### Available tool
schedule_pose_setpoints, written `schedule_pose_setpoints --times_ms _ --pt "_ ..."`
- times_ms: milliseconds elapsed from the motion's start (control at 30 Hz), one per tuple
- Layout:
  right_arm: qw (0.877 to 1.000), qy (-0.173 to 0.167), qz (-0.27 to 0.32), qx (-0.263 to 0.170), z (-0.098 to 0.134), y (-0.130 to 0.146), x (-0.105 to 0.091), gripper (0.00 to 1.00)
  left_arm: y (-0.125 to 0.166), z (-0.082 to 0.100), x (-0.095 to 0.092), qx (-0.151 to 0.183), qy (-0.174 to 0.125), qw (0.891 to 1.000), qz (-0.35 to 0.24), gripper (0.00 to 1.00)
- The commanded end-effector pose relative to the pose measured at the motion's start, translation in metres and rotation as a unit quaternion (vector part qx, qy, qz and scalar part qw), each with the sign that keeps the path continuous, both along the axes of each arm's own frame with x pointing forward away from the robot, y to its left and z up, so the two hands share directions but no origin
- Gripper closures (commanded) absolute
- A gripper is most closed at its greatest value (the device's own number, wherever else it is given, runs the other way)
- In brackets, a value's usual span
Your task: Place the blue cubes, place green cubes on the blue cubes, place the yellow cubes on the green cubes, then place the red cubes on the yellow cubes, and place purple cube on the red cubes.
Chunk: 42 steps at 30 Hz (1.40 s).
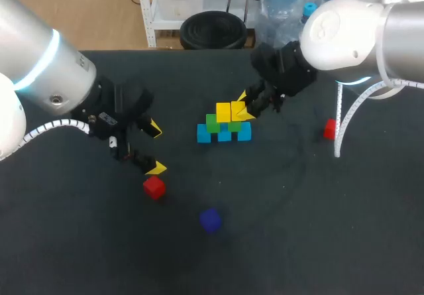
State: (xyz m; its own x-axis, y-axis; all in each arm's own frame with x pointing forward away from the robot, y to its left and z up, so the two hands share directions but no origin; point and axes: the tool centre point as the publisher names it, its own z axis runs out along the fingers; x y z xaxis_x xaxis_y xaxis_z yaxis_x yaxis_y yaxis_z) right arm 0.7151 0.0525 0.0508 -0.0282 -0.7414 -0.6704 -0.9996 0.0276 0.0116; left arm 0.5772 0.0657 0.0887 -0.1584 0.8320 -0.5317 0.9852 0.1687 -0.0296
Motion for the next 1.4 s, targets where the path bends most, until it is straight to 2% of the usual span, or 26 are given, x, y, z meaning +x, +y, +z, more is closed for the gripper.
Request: schedule_pose_setpoints --times_ms 33,167,300,1067,1133,1300,1400 --pt "1.0 0.001 0.0 0.0 -0.0008 0.0004 0.0019 1.0 0.0012 -0.0008 0.0011 -0.002 0.0 1.0 -0.002 0.0" --pt "1.0 0.001 0.0 -0.001 -0.0011 0.0003 0.0022 1.0 0.0012 -0.0008 0.0011 -0.002 0.0 1.0 -0.002 0.0" --pt "1.0 0.002 0.001 -0.001 -0.0014 0.0003 0.0022 0.94 0.0012 -0.0008 0.0011 -0.002 0.0 1.0 -0.002 0.0" --pt "1.0 0.004 0.0 -0.003 -0.004 0.0015 0.004 0.89 0.0012 -0.0008 0.0011 -0.002 0.0 1.0 -0.002 0.0" --pt "1.0 0.004 0.0 -0.003 -0.0042 0.0015 0.0041 0.85 0.0012 -0.0008 0.0011 -0.002 0.0 1.0 -0.002 0.0" --pt "1.0 0.004 0.0 -0.002 -0.0046 0.0016 0.005 0.66 0.0012 -0.0008 0.0011 -0.002 0.0 1.0 -0.002 0.0" --pt "1.0 0.005 -0.001 -0.002 -0.0048 0.0013 0.0059 0.6 0.0012 -0.0008 0.0011 -0.002 0.0 1.0 -0.002 0.0"
